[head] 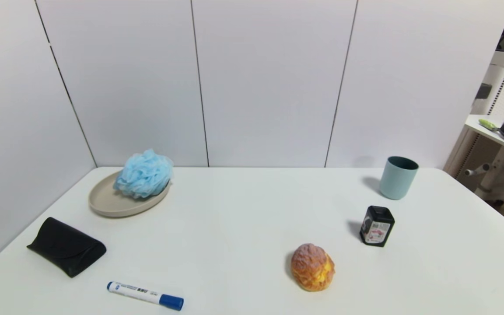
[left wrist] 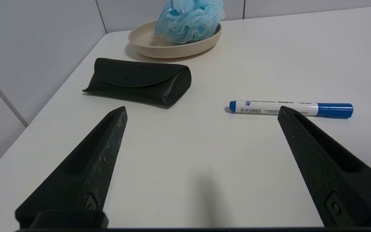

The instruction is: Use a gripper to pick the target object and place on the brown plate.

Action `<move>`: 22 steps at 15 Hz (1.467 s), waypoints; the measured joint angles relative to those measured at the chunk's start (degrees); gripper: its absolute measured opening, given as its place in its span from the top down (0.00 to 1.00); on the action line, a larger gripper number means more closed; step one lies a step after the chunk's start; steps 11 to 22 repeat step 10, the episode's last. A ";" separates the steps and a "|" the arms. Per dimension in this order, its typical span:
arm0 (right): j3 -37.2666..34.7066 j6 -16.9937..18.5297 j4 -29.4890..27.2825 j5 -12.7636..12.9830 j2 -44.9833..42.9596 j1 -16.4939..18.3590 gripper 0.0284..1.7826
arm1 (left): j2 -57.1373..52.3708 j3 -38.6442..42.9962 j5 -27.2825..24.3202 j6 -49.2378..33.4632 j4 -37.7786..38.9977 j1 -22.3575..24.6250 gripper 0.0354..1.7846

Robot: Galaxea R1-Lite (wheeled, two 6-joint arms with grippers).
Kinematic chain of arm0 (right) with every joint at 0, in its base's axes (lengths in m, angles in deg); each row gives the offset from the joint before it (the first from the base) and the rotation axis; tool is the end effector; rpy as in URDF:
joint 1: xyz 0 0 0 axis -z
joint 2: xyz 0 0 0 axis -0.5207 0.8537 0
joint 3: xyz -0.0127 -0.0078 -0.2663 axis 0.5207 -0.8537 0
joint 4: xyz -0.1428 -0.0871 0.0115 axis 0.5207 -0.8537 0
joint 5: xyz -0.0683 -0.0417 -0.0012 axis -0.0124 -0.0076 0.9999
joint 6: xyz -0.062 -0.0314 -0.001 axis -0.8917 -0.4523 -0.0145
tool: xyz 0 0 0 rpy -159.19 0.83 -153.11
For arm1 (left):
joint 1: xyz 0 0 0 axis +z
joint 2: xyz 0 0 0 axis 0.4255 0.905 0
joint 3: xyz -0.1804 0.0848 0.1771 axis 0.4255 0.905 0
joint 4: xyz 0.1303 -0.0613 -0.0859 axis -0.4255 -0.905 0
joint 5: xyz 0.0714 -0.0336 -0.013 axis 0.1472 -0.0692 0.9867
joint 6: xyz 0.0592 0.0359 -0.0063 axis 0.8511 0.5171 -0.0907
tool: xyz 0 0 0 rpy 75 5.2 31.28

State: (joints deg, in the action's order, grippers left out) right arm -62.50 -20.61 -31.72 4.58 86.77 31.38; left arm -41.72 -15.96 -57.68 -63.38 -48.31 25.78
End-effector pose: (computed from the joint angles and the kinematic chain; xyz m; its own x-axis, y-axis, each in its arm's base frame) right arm 0.0325 -0.0002 0.0751 1.0000 -0.0016 -0.0028 0.0016 1.0000 0.0046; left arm 0.0324 -0.0017 0.0753 0.9999 -0.0169 0.0002 0.0169 0.9976 0.0668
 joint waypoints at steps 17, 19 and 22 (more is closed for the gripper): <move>0.00 0.02 0.07 0.04 0.02 0.00 0.05 | 0.00 0.00 0.00 0.02 0.02 -0.02 0.06; 0.00 0.02 0.07 0.04 0.02 0.00 0.05 | 0.00 0.00 0.00 0.02 0.02 -0.02 0.06; 0.00 0.02 0.07 0.04 0.02 0.00 0.05 | 0.00 0.00 0.00 0.02 0.02 -0.02 0.06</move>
